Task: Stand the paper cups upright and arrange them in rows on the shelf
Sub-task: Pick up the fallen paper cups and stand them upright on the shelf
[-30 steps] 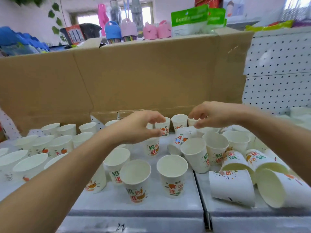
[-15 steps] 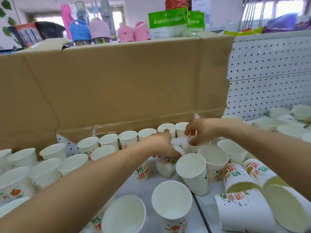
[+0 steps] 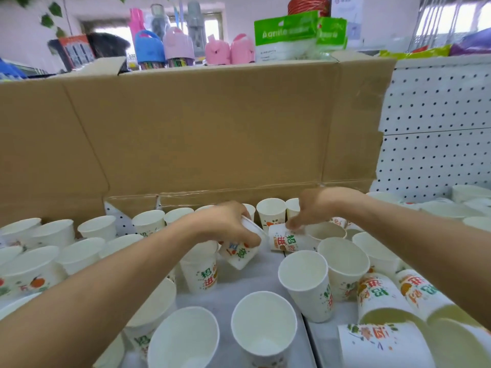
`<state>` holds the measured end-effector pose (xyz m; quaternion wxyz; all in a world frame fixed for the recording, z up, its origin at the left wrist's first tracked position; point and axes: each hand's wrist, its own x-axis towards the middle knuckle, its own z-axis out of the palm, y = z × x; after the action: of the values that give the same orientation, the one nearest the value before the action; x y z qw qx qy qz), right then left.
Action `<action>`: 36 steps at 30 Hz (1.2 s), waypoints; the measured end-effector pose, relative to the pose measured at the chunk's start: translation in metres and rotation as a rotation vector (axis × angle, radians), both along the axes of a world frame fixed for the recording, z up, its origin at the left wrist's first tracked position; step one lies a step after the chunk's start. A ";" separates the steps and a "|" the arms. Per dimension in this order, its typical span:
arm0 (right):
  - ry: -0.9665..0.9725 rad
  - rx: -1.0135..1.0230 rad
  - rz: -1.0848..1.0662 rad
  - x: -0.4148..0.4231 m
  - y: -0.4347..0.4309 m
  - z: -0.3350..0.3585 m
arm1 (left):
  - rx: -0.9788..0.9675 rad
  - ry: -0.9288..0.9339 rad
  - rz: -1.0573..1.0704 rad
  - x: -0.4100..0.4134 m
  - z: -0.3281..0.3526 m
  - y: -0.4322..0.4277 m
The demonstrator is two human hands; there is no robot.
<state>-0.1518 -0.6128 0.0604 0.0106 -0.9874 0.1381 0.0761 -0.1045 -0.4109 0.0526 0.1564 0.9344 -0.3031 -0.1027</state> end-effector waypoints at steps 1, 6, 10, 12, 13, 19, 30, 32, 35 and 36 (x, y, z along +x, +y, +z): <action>0.027 0.011 0.013 0.001 0.000 0.001 | -0.067 0.018 0.021 0.002 0.002 0.004; 0.175 -0.054 0.048 0.003 0.010 0.003 | -0.118 0.009 0.080 0.010 -0.003 0.013; 0.287 -0.117 0.055 -0.002 0.025 0.004 | 0.060 -0.059 0.105 0.013 -0.011 0.013; 0.303 -0.153 0.071 -0.003 0.030 0.001 | 0.114 -0.080 0.096 0.016 -0.013 0.013; 0.301 -0.157 0.084 -0.004 0.031 -0.001 | 0.123 -0.082 0.086 0.017 -0.013 0.014; 0.166 0.022 0.147 -0.003 0.022 -0.003 | 0.086 -0.064 0.049 0.017 -0.011 0.019; 0.001 0.135 0.203 0.002 0.030 0.017 | 0.061 -0.133 0.164 0.015 -0.012 0.032; 0.037 0.066 0.213 0.003 0.036 0.018 | 0.065 -0.139 0.172 0.014 -0.015 0.032; 0.084 -0.002 0.247 0.006 0.048 0.016 | 0.084 -0.148 0.184 0.015 -0.017 0.033; 0.096 -0.009 0.250 0.007 0.052 0.015 | 0.083 -0.148 0.184 0.015 -0.017 0.033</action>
<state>-0.1447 -0.5605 0.0750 -0.0102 -0.9922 0.0144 0.1234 -0.0897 -0.3779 0.0359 0.1034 0.9689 -0.2225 -0.0310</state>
